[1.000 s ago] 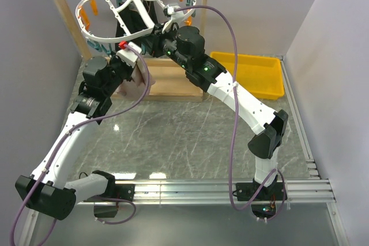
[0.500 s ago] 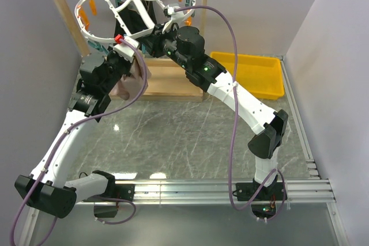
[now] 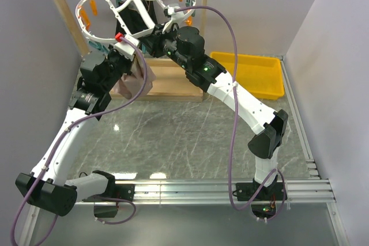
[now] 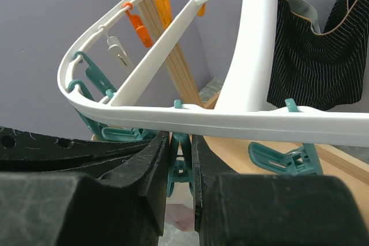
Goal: Clip the underwear to the hanger
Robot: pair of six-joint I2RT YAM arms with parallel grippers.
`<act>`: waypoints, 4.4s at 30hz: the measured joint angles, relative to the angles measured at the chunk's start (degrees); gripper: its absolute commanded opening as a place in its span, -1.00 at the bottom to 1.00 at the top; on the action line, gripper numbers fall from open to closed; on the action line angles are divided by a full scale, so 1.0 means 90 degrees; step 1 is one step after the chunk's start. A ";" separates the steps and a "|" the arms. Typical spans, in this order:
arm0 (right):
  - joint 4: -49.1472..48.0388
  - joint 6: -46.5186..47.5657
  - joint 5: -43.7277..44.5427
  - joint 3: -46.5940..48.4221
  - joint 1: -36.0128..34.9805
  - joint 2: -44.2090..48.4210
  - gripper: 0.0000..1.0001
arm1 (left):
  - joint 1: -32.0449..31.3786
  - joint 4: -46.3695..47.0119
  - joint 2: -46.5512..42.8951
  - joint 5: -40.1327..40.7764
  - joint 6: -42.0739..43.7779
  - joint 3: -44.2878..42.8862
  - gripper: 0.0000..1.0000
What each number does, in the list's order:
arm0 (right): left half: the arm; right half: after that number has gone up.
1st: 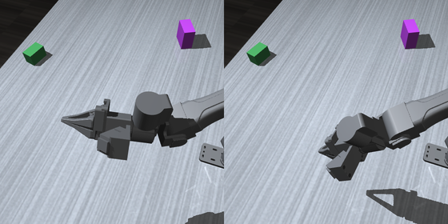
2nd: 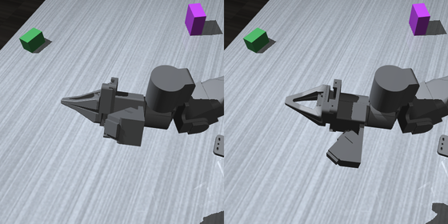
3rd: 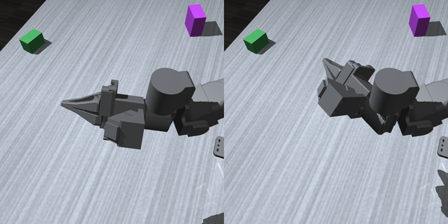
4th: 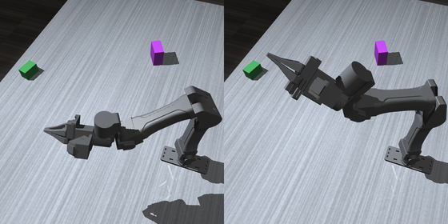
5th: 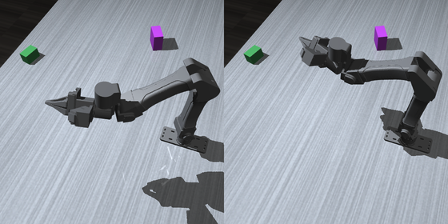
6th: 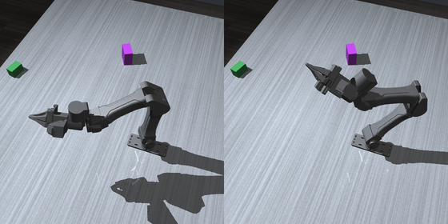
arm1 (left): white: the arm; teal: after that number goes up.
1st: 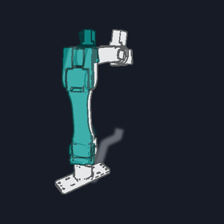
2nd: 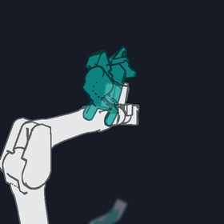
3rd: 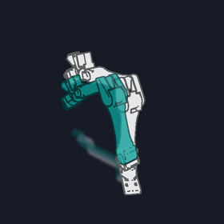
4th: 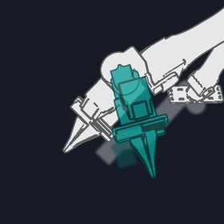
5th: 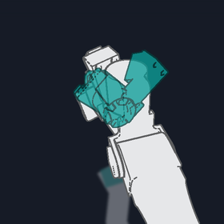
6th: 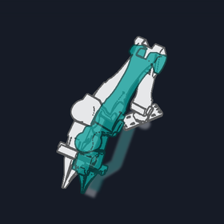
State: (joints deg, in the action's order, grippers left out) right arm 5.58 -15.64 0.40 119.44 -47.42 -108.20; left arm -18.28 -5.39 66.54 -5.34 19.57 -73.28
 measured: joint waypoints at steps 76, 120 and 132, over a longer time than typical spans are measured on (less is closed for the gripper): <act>-0.0546 -0.0510 -0.0034 -0.0828 0.0197 0.0046 0.40 | 0.0012 -0.0585 0.0345 -0.0265 -0.0704 -0.0828 -0.99; 0.0678 0.1528 -0.1190 -0.5370 0.1224 0.5576 0.88 | 0.0112 -0.3538 -0.1073 -0.1464 -0.1763 -0.0901 0.99; 0.0959 0.1744 -0.0981 -0.7274 0.2688 0.7451 0.96 | 0.0748 -0.3667 -0.2006 -0.0265 -0.1970 0.0697 0.99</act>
State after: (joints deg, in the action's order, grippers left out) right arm 14.22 0.05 -8.43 53.98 -23.22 -41.15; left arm -11.55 -38.39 48.49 -7.73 1.85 -67.00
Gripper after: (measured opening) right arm 0.973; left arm 0.994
